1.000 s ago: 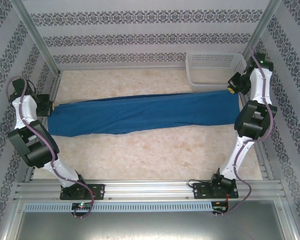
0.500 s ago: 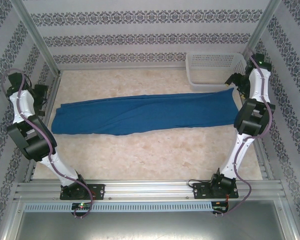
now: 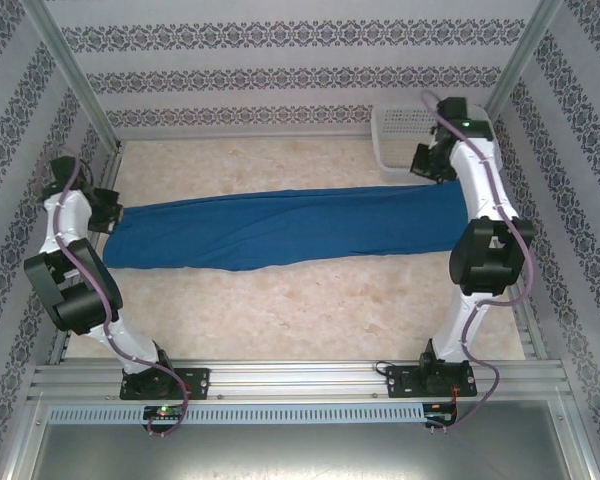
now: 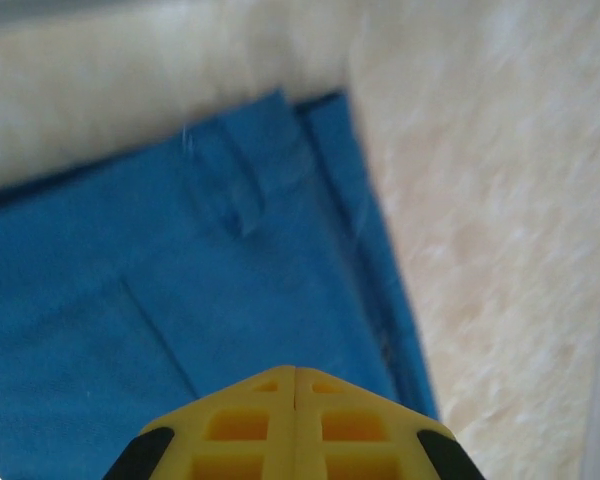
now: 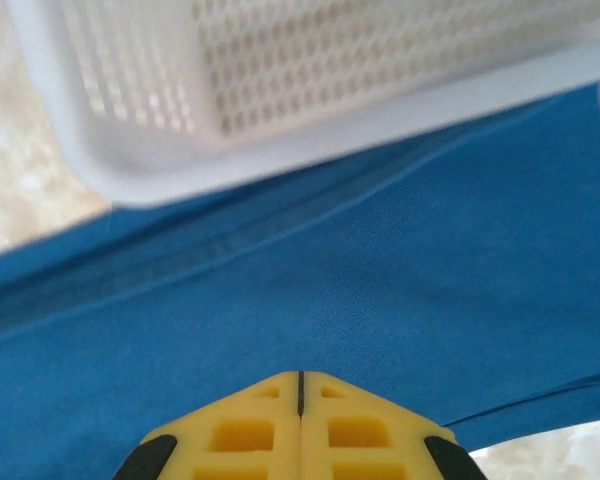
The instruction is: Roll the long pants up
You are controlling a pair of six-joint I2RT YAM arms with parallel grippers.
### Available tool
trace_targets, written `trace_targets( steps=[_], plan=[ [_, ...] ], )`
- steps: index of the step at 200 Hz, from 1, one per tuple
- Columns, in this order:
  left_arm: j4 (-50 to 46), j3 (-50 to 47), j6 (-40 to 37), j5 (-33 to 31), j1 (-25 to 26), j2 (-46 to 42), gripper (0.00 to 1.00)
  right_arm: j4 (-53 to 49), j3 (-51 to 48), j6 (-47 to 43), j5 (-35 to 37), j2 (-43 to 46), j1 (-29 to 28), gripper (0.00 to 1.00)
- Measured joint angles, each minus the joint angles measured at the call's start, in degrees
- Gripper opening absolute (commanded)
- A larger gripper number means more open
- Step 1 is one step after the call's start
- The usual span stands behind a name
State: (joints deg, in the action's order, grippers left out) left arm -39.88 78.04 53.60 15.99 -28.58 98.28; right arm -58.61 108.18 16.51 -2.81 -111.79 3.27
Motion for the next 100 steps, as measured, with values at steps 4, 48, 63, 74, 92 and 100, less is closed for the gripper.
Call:
trace_targets(
  steps=[4, 48, 63, 74, 92, 100],
  plan=[
    [0.4, -1.0, 0.2, 0.0, 0.6, 0.0, 0.0, 0.2, -1.1, 0.0, 0.0, -0.4, -0.5, 0.0],
    [3.7, -6.6, 2.3, -0.2, 5.6, 2.8, 0.0, 2.7, -8.1, 0.4, 1.1, -7.9, -4.7, 0.0],
    [4.7, -6.4, 2.4, -0.2, 5.8, 4.6, 0.0, 2.9, -8.0, 0.2, 2.1, -9.9, -6.0, 0.0],
    [5.0, -6.0, 2.4, -0.3, 5.8, 6.1, 0.0, 3.0, -7.8, 0.0, 2.7, -10.9, -6.6, 0.0],
    [5.4, -5.1, 2.4, -0.4, 5.8, 8.3, 0.0, 3.3, -7.4, -0.4, 3.5, -11.9, -7.5, 0.0],
    [5.4, -4.6, 2.4, -0.4, 5.8, 9.0, 0.0, 3.5, -7.4, -0.5, 3.8, -12.2, -7.5, 0.0]
  ],
)
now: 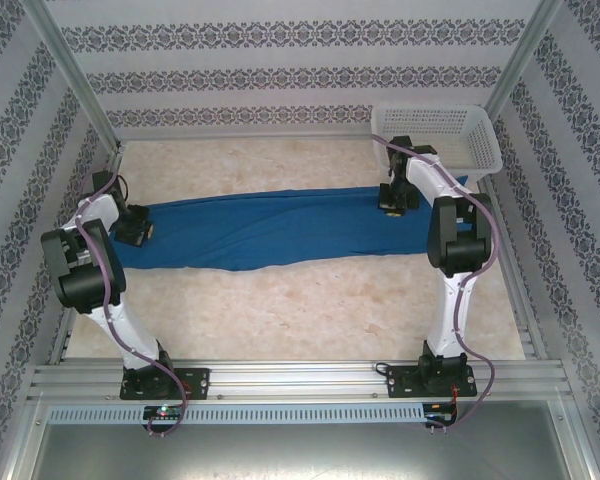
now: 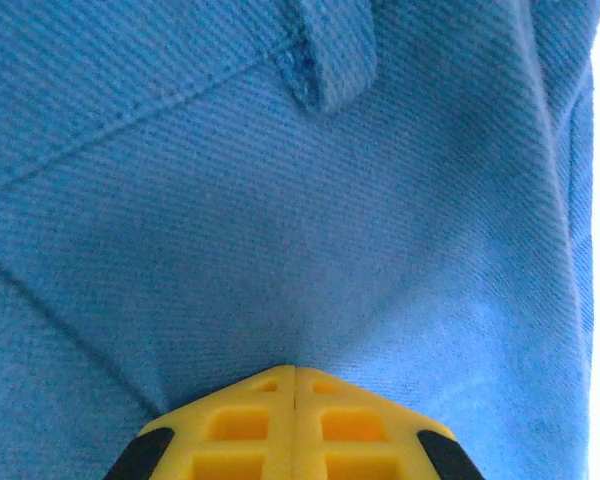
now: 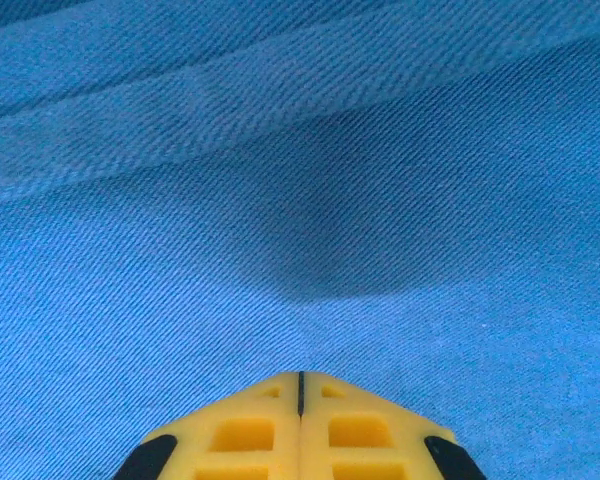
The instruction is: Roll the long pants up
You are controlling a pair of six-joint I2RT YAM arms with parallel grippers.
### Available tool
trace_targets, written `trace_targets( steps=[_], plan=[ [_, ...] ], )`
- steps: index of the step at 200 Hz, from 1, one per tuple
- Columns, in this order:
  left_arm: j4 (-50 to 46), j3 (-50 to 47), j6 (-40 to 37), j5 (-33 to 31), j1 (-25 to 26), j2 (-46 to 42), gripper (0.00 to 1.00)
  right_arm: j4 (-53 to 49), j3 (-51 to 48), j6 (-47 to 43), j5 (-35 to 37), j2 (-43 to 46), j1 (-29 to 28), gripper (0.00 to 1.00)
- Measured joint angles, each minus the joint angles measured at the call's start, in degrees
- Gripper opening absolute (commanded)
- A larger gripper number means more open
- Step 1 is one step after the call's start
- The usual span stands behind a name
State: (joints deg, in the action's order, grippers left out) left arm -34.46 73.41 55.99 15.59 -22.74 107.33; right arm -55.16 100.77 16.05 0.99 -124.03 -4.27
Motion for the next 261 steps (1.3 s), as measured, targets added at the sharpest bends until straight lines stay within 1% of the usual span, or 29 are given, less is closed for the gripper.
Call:
trace_targets(
  steps=[47, 72, 101, 152, 219, 242, 261],
  plan=[
    [0.2, 2.9, 0.0, -0.3, 0.2, 3.3, 0.0, 0.9, -1.2, -0.5, 1.0, -0.7, -0.3, 0.0],
    [-0.3, 3.8, -0.1, -1.1, 0.2, 4.0, 0.0, 1.9, -5.9, -0.7, 1.0, -0.5, -0.9, 0.0],
    [-0.9, 3.7, -0.1, -2.2, 0.2, 4.0, 0.0, 4.3, -13.3, -0.6, 1.0, 4.1, -1.2, 0.0],
    [-0.4, 0.4, -0.1, -1.9, 0.1, 3.9, 0.0, 7.4, -22.2, 0.3, 1.0, 10.0, -1.6, 0.0],
    [2.0, -7.1, 0.0, -0.9, -1.4, -1.4, 0.0, 7.9, -29.3, 0.9, 2.2, 14.9, -2.0, 0.0],
    [-0.2, -11.0, -0.1, -1.3, -3.2, -5.0, 0.0, 7.8, -32.0, 1.4, 2.3, 16.8, -2.0, 0.0],
    [-3.4, -13.0, -0.6, -2.6, -5.9, -7.6, 0.0, 6.8, -33.2, 1.8, 2.4, 17.8, -2.0, 0.0]
  ],
)
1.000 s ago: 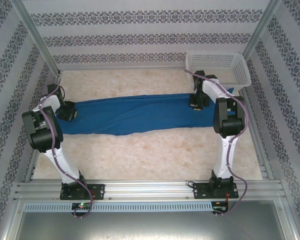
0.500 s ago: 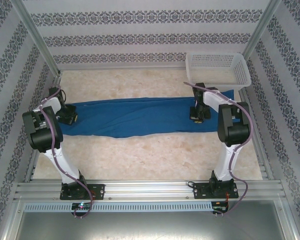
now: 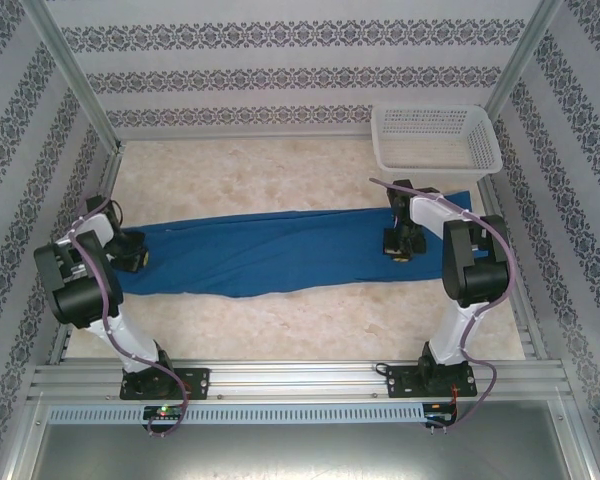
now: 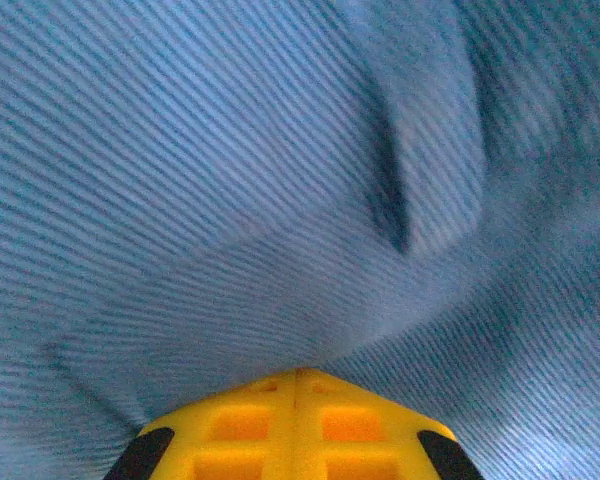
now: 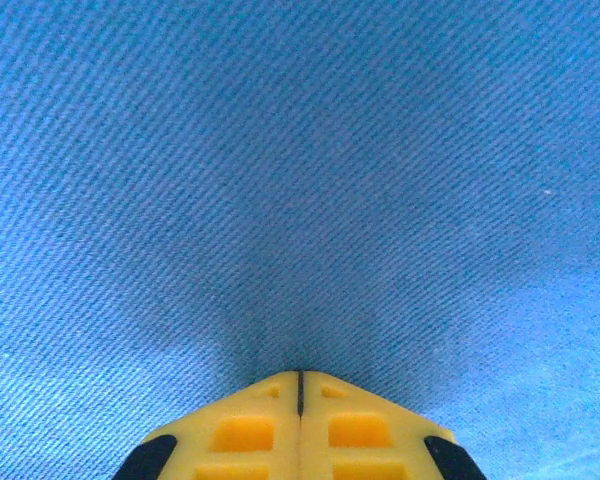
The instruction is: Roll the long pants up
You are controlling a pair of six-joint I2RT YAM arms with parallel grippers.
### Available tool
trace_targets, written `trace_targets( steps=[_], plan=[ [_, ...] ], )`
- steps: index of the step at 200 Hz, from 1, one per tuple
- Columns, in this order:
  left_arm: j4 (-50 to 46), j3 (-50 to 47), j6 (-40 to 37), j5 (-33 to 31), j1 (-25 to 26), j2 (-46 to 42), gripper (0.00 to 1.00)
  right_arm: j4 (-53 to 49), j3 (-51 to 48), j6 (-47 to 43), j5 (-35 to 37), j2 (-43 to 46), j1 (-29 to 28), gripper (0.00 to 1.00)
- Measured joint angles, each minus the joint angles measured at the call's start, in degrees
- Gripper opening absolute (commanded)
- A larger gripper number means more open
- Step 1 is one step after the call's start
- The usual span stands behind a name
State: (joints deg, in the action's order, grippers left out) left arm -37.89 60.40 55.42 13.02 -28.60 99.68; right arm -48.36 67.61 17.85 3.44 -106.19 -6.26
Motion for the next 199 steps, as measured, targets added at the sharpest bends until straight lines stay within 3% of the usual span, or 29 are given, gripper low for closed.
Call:
trace_targets(
  steps=[7, 22, 43, 53, 61, 72, 87, 97, 130, 199],
  plan=[
    [-1.2, -0.1, -0.2, -0.3, -0.9, -0.6, 0.0, -0.9, 0.0, 0.0, 0.3, 0.1, 0.0, 0.02],
    [-3.3, 0.9, -0.8, -1.2, -2.3, -1.6, 0.0, -3.6, 0.7, 0.4, 1.0, 0.6, 0.0, 0.23],
    [-4.7, 4.9, -1.2, -1.0, -2.6, -2.4, 0.0, -8.2, 6.4, -0.1, 2.2, 1.3, 0.8, 0.78],
    [-4.7, 7.4, -1.2, -0.1, -2.6, -3.0, 0.01, -9.6, 10.9, -0.3, 2.6, 1.6, 1.9, 0.9],
    [-4.5, 9.4, -1.2, 1.0, -2.5, -3.3, 0.11, -10.0, 14.8, -0.7, 3.1, 1.7, 3.7, 0.97],
    [-4.0, 12.0, -1.4, 3.0, -2.5, -3.6, 0.32, -10.2, 19.3, -1.5, 3.2, 1.7, 7.0, 0.98],
    [-3.1, 15.0, -2.4, 5.9, -2.5, -3.6, 0.82, -10.1, 23.3, -2.7, 1.6, 1.4, 13.5, 0.98],
    [-3.0, 16.3, -3.0, 7.9, -2.5, -3.6, 0.99, -10.2, 25.2, -3.8, -0.1, 0.4, 18.4, 0.98],
    [-2.8, 18.1, -4.7, 12.4, -2.5, -3.6, 1.0, -10.5, 31.0, -9.0, -3.3, -7.0, 29.4, 0.98],
    [-1.7, 18.0, -5.3, 16.6, -2.5, -3.3, 1.0, -13.6, 38.6, -17.8, -11.7, -17.1, 30.8, 0.96]
  ],
)
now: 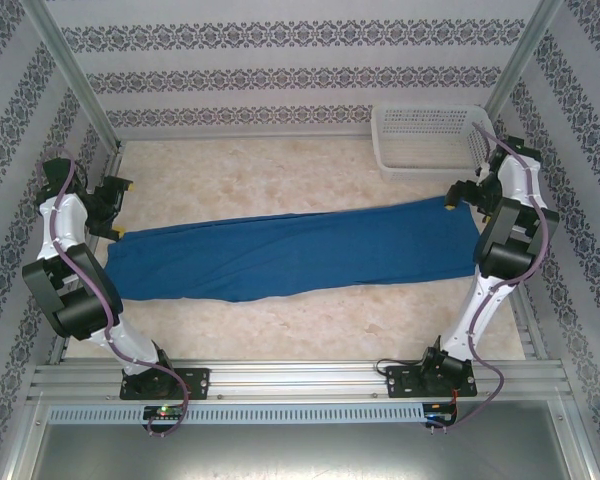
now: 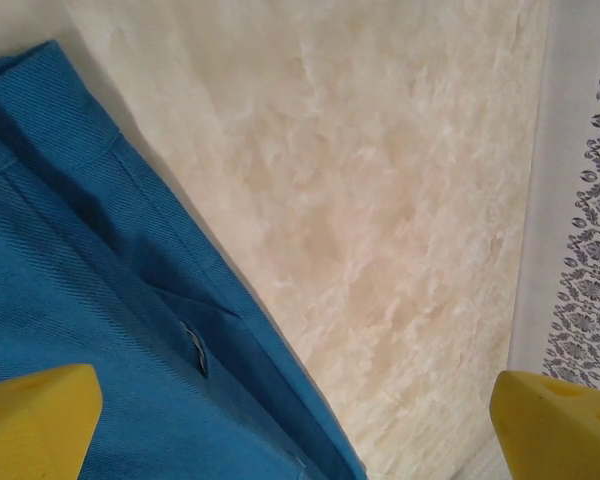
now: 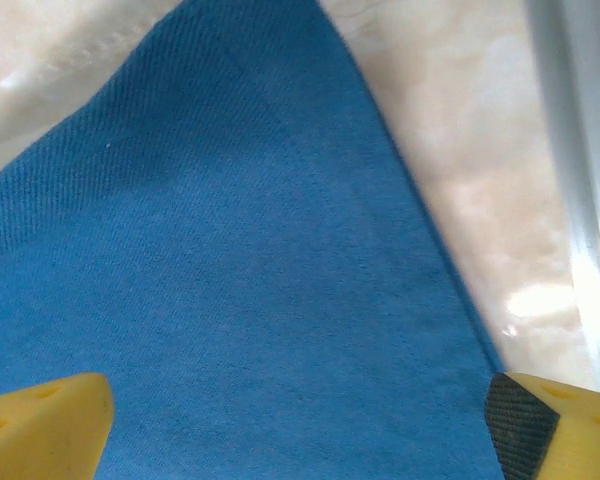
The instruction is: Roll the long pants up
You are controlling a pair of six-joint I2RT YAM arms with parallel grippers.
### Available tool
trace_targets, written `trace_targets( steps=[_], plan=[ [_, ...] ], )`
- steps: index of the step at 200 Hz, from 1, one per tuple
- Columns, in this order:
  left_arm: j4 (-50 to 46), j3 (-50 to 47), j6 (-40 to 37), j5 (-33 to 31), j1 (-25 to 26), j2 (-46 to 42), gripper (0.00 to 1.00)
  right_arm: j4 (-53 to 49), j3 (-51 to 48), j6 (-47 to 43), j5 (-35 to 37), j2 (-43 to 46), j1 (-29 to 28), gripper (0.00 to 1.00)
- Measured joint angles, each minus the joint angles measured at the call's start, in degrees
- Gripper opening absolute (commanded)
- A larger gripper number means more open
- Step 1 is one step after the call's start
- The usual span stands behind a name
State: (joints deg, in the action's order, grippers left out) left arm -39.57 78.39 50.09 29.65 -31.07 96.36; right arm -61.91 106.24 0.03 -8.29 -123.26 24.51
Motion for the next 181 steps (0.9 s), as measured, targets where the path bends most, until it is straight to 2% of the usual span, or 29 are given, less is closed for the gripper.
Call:
trace_targets(
  steps=[71, 137, 162, 181],
  plan=[
    [1.5, -0.6, 0.0, 1.4, 0.0, 3.1, 1.0, -0.7, -0.2, -3.5, 0.7, -2.5, 5.4, 0.94],
    [1.5, -0.6, 0.0, 1.5, 0.0, 3.5, 1.0, 1.6, -8.0, -4.7, 0.5, -3.0, 3.0, 0.89],
    [1.5, -0.6, 0.0, 1.5, 0.0, 3.5, 1.0, 2.4, -8.5, -4.7, 1.4, -3.0, 2.7, 0.83],
    [1.5, -0.6, 0.0, 1.4, 0.0, 3.5, 1.0, 2.5, -8.5, -4.8, 1.7, -3.0, 2.6, 0.84]
  ],
)
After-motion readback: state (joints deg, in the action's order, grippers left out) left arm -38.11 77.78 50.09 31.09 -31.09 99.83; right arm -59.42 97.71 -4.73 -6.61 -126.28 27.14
